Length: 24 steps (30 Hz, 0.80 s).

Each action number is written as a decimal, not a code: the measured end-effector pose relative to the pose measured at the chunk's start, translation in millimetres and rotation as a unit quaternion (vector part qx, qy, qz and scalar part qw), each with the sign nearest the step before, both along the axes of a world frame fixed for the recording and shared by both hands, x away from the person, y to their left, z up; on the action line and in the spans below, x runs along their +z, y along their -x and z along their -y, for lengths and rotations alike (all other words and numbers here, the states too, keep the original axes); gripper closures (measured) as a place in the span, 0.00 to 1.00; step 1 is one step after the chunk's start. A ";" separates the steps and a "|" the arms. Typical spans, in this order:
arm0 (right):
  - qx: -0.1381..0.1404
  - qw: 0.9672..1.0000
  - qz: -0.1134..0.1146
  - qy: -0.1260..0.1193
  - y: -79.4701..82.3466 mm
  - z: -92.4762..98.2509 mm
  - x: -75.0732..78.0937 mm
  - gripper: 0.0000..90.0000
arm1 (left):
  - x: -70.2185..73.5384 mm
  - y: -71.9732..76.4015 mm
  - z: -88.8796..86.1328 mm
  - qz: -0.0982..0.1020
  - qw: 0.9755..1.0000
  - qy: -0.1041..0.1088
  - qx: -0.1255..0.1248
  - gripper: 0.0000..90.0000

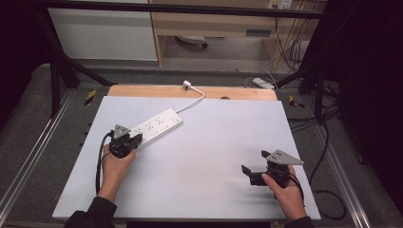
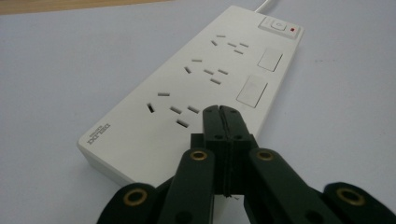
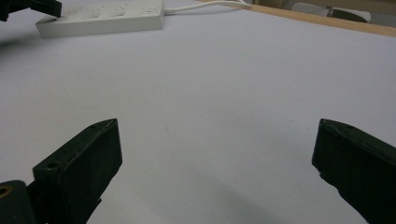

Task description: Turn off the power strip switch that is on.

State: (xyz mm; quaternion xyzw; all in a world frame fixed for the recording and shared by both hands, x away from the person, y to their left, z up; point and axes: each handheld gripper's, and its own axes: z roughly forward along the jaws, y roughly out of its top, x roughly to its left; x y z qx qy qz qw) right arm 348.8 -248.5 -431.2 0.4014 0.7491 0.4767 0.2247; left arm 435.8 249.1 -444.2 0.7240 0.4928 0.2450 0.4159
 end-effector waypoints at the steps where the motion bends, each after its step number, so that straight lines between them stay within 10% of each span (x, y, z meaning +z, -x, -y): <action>1: 0.000 1.000 -0.001 0.000 0.2 0.0 0.1 0.02 | -0.3 -0.1 -0.2 -0.004 1.000 -0.002 0.000 1.00; 24: 0.001 1.000 0.000 0.000 1.0 -0.5 0.5 0.02 | 0.0 1.9 1.7 0.013 1.000 0.004 -0.009 1.00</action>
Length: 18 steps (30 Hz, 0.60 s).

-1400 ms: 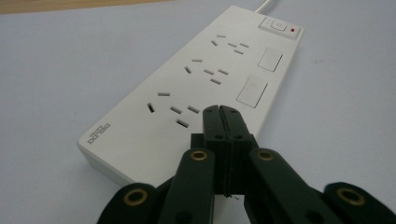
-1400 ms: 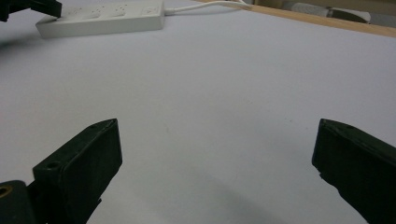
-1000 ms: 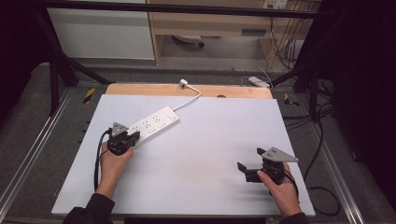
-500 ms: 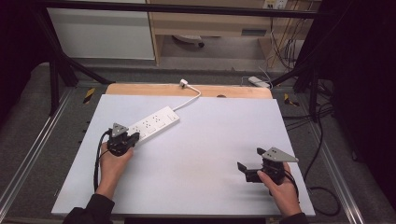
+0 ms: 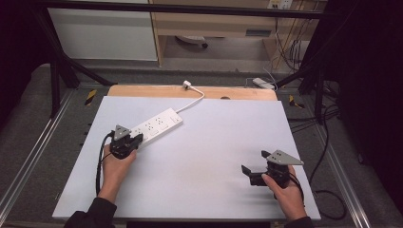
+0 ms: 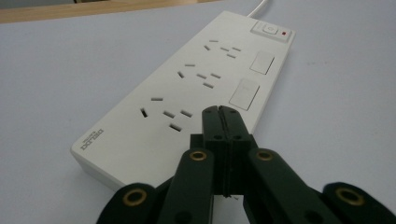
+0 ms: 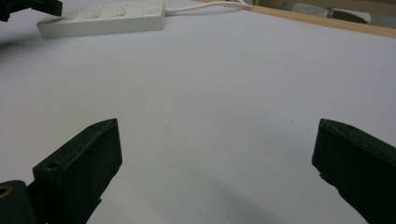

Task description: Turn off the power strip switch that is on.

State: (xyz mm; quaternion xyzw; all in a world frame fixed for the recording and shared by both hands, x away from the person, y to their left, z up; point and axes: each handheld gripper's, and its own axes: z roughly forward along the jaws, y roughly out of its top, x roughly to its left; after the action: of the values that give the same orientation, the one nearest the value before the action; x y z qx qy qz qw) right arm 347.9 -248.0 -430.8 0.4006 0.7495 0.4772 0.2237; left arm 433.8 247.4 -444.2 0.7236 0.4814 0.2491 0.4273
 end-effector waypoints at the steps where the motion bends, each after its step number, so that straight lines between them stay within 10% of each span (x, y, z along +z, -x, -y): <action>1: 0.000 1.000 0.000 0.000 0.0 0.0 0.0 0.02 | -0.1 -0.1 -0.1 0.000 1.000 0.001 0.000 1.00; 18: 0.000 1.000 0.001 0.000 -0.3 0.5 0.0 0.02 | 0.6 -1.4 0.1 0.011 1.000 0.007 -0.005 1.00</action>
State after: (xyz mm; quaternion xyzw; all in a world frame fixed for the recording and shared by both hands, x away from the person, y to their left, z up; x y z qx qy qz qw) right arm 348.2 -248.5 -430.8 0.3999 0.7495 0.4776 0.2242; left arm 435.3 247.3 -443.6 0.7201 0.4753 0.2513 0.4387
